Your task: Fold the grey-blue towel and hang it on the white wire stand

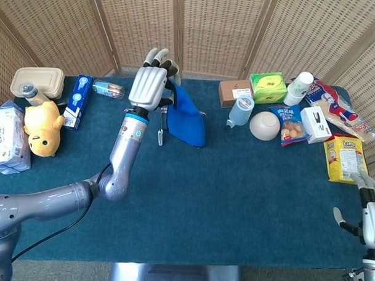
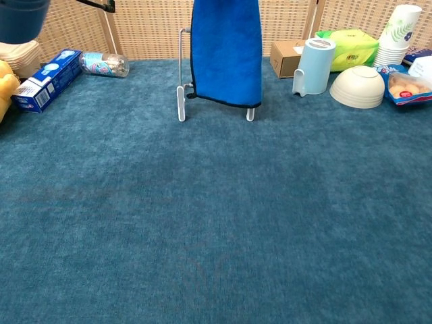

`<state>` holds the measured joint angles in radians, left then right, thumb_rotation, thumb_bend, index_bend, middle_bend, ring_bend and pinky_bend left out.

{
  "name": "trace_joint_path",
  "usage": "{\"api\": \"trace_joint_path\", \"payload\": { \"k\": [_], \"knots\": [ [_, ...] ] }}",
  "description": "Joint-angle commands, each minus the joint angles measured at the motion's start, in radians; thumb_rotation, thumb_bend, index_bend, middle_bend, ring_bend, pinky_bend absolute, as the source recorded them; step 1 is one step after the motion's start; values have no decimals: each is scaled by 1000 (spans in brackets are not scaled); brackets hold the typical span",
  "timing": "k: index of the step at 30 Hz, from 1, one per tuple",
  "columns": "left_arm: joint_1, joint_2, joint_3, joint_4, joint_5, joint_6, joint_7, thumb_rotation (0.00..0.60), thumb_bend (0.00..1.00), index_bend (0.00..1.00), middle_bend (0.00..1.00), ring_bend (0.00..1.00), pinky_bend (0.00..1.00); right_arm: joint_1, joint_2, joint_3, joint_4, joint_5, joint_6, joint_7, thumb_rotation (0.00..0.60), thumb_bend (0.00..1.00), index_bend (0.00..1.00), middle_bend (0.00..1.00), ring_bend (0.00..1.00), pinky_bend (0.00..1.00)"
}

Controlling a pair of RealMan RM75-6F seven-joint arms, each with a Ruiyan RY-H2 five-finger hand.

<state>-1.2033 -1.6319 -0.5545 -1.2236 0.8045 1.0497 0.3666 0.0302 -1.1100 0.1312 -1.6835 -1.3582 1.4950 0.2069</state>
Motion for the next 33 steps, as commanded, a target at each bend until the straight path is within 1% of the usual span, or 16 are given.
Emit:
{"api": "trace_joint_path", "payload": {
  "k": [1, 5, 8, 14, 19, 24, 28, 33],
  "knots": [
    [-19, -18, -8, 37, -18, -12, 0, 600, 539, 775, 359, 123, 0, -2, 2, 0, -3, 1, 0, -1, 600, 305, 83, 46, 0, 0],
    [-45, -39, -16, 103, -32, -25, 4, 600, 541, 775, 359, 122, 0, -5, 2, -2, -7, 3, -2, -6, 600, 305, 79, 46, 0, 0],
    [-78, -71, -15, 207, -46, -55, 12, 600, 541, 775, 359, 122, 0, -6, 5, -3, -15, 2, -3, -15, 600, 305, 77, 46, 0, 0],
    [-124, -137, 5, 393, -18, -103, -17, 600, 540, 772, 359, 122, 0, -10, 13, -2, -31, 5, -4, -28, 600, 307, 74, 46, 0, 0],
    [-157, -196, 19, 546, 7, -160, -62, 600, 540, 770, 358, 121, 0, -14, 20, -1, -44, 8, 0, -43, 600, 305, 73, 46, 0, 0],
    [-187, -250, 28, 659, 32, -208, -111, 600, 536, 765, 356, 121, 0, -18, 25, 1, -56, 14, 4, -57, 600, 306, 71, 46, 0, 0],
    [-224, -304, 34, 770, 65, -239, -170, 600, 537, 760, 354, 121, 0, -24, 29, 2, -66, 22, 10, -71, 600, 306, 70, 46, 0, 0],
    [-256, -341, 39, 858, 95, -266, -215, 600, 537, 758, 349, 120, 0, -24, 28, 5, -68, 29, 7, -77, 600, 305, 68, 46, 0, 0]
  ]
}}
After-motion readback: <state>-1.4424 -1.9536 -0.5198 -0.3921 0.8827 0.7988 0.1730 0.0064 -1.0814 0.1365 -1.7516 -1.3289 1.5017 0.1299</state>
